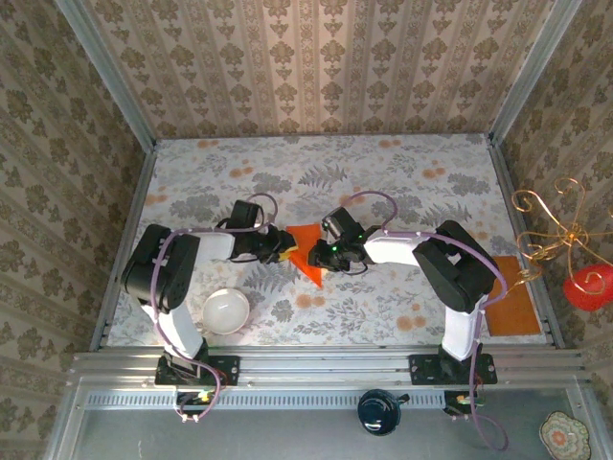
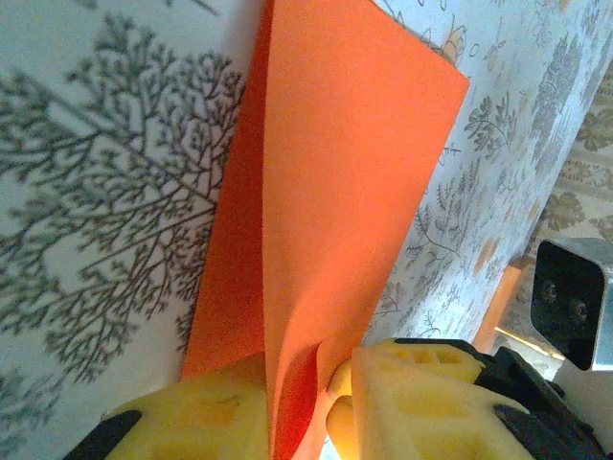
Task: Fold a paper plane with a square sheet of paper (pick it up from the middle)
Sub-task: Fourth fold the wing at the center of the table.
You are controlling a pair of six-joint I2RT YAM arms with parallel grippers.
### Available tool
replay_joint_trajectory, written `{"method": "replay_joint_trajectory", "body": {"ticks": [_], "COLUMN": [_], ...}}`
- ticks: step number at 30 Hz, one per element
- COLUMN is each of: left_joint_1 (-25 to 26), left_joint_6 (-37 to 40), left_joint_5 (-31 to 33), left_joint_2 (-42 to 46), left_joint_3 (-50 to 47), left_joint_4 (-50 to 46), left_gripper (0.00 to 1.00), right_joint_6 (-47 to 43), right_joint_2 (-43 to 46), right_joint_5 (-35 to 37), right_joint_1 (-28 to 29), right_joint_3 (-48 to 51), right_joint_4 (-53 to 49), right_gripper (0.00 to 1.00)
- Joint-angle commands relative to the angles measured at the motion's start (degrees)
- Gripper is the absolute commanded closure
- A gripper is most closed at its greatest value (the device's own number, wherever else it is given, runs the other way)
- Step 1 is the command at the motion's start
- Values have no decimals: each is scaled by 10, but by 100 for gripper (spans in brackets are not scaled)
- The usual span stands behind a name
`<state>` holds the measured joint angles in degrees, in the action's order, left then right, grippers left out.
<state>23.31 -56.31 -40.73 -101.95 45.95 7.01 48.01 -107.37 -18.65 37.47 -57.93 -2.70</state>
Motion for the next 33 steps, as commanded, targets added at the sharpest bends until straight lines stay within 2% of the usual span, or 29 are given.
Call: {"method": "replay_joint_trajectory", "body": {"ticks": [1,9,14,16,19,25,29,33], "left_joint_1": [-3,-5,-8,-8,-7,10,24,37], "left_joint_6": [45,63,67,68,62,35,12,-9], "left_joint_5": [-34,-43,-43,-41,-29,29,83,109], "left_joint_2": [-14,-29,-26,-20,0,43,50,48], "left_joint_3": [23,33,39,41,44,66,91,105], "left_joint_4": [-18,-35,-45,-46,-55,-106,-161,-183], "left_gripper": [73,79,92,97,98,98,98,98], "right_joint_6": [-2,-3,-15,-32,-68,-146,-196,-222], "right_joint_2": [-21,-17,-4,10,45,119,141,130], "right_joint_5": [15,16,12,8,23,132,253,334], "right_joint_1": [-6,-9,-13,-14,-15,-3,41,93], "right_joint_3": [2,3,3,3,6,38,38,22], "right_joint_4": [-11,-10,-2,4,5,-4,-40,-57], "right_gripper": [73,72,70,68,61,56,55,49]}}
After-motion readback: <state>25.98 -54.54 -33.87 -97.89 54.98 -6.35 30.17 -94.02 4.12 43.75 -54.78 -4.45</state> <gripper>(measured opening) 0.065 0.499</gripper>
